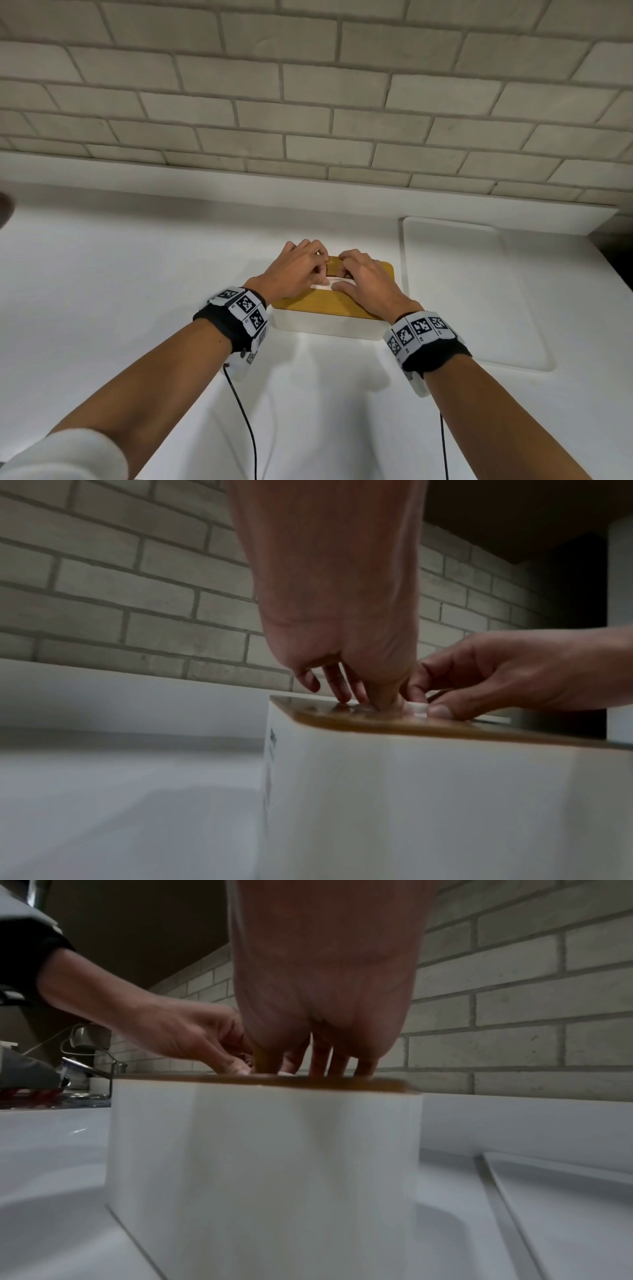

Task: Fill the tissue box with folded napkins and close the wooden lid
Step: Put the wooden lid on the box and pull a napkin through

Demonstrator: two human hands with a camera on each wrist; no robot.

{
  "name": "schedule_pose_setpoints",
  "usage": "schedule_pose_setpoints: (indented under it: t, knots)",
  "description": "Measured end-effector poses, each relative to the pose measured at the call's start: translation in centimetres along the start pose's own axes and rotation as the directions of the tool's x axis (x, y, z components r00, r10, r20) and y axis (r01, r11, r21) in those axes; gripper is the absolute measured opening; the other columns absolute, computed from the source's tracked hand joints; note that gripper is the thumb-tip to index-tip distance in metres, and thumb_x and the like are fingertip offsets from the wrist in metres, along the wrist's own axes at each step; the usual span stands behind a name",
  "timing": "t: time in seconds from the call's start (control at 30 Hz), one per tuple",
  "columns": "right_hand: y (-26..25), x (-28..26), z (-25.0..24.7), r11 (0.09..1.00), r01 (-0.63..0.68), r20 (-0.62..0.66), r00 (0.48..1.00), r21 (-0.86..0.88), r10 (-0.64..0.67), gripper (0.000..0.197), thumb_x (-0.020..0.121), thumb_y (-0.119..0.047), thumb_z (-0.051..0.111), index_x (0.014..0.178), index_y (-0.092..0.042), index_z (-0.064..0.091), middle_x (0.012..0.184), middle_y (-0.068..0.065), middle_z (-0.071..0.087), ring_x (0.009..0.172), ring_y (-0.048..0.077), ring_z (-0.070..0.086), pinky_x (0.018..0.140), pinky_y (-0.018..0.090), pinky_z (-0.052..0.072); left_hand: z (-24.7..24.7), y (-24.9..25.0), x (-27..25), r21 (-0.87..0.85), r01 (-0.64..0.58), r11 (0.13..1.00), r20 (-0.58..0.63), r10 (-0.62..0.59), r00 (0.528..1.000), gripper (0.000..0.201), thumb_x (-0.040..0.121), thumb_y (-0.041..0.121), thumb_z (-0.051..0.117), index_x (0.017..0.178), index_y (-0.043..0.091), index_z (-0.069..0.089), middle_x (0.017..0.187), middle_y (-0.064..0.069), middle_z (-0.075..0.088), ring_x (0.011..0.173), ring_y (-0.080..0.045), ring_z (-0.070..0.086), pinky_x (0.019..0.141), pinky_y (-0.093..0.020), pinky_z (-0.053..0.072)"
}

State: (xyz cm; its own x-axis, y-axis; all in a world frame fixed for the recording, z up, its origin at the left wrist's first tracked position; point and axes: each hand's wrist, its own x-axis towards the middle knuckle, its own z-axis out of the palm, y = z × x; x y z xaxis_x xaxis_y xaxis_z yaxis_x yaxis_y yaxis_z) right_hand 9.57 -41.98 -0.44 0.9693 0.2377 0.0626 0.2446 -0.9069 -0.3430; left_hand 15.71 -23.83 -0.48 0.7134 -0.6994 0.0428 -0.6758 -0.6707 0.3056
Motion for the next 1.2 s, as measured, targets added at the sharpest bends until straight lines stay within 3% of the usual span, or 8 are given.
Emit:
schedule_pose_setpoints:
  t: [0.17,0.3,0.43,0.57,0.73,0.9,1.03,1.2]
  knots:
    - [-0.2,-0.2,0.0,0.997,0.063,-0.019,0.998,-0.054,-0.064,0.021,0.096,-0.016,0.054,0.100,-0.004,0.071,0.129,0.007,0.056,0.107,0.027,0.055,0.089,0.035,0.042,0.5,0.0,-0.5,0.075,-0.064,0.995,-0.041,0.067,0.997,0.021,0.096,0.034,0.052,0.094,0.022,0.069,0.119,0.009,0.052,0.109,-0.013,0.047,0.087,-0.029,0.026]
    - [0.1,-0.7,0.2,0.993,0.092,-0.029,0.995,-0.075,-0.094,0.023,0.097,-0.015,0.052,0.103,-0.004,0.072,0.129,0.008,0.058,0.110,0.029,0.057,0.092,0.038,0.045,0.3,-0.1,-0.6,-0.059,0.044,0.997,-0.058,-0.047,0.997,0.025,0.082,0.048,0.066,0.088,0.023,0.068,0.114,0.011,0.053,0.106,-0.009,0.045,0.084,-0.027,0.026]
    - [0.4,-0.9,-0.1,1.000,0.013,-0.033,0.999,0.018,-0.012,0.019,0.092,-0.026,0.061,0.099,-0.008,0.066,0.131,0.004,0.053,0.111,0.023,0.052,0.094,0.033,0.041,0.0,0.2,-0.4,-0.020,0.019,1.000,-0.027,-0.019,0.999,0.018,0.088,0.036,0.063,0.083,0.019,0.066,0.117,0.008,0.052,0.110,-0.012,0.046,0.089,-0.031,0.028]
    - [0.1,-0.7,-0.2,0.996,0.057,-0.017,0.998,-0.061,-0.058,0.025,0.098,-0.018,0.051,0.102,-0.003,0.070,0.132,0.008,0.054,0.107,0.026,0.055,0.089,0.033,0.043,0.2,0.3,-0.8,0.082,-0.042,0.996,-0.011,0.043,0.999,0.018,0.097,0.025,0.051,0.094,0.022,0.068,0.121,0.008,0.052,0.111,-0.014,0.047,0.090,-0.033,0.030]
    - [0.1,-0.8,-0.8,1.000,0.011,0.043,0.999,-0.011,-0.010,0.021,0.096,-0.022,0.053,0.103,-0.007,0.065,0.128,0.006,0.053,0.107,0.024,0.054,0.093,0.037,0.045,-1.0,0.2,-1.0,0.047,0.055,0.997,0.025,-0.056,0.998,0.029,0.083,0.053,0.063,0.091,0.025,0.065,0.112,0.011,0.051,0.103,-0.009,0.046,0.090,-0.032,0.032]
    - [0.1,-0.6,-1.5,1.000,-0.016,0.095,0.995,-0.026,0.019,0.019,0.097,-0.017,0.053,0.102,-0.003,0.065,0.131,0.005,0.050,0.109,0.024,0.053,0.088,0.030,0.041,-1.7,0.8,-0.4,0.073,0.060,0.996,0.073,-0.065,0.995,0.017,0.089,0.033,0.064,0.079,0.021,0.063,0.110,0.006,0.054,0.101,-0.015,0.050,0.085,-0.032,0.033]
    - [0.1,-0.4,-1.5,0.997,-0.004,0.083,0.996,-0.080,0.010,0.025,0.100,-0.009,0.046,0.112,-0.001,0.066,0.133,0.006,0.051,0.111,0.024,0.053,0.083,0.022,0.035,-1.6,0.6,-0.2,0.101,0.016,0.995,0.109,-0.027,0.994,0.014,0.097,0.022,0.054,0.092,0.017,0.067,0.116,0.004,0.053,0.104,-0.017,0.050,0.081,-0.031,0.029]
    - [-0.1,-0.7,-2.2,0.994,-0.090,0.118,0.990,0.066,0.082,0.020,0.090,-0.029,0.064,0.095,-0.011,0.057,0.111,0.002,0.053,0.098,0.021,0.053,0.080,0.030,0.043,-1.8,0.6,-0.1,-0.028,0.117,0.993,0.100,-0.113,0.989,0.024,0.082,0.047,0.068,0.090,0.023,0.066,0.105,0.010,0.050,0.098,-0.011,0.045,0.082,-0.032,0.030]
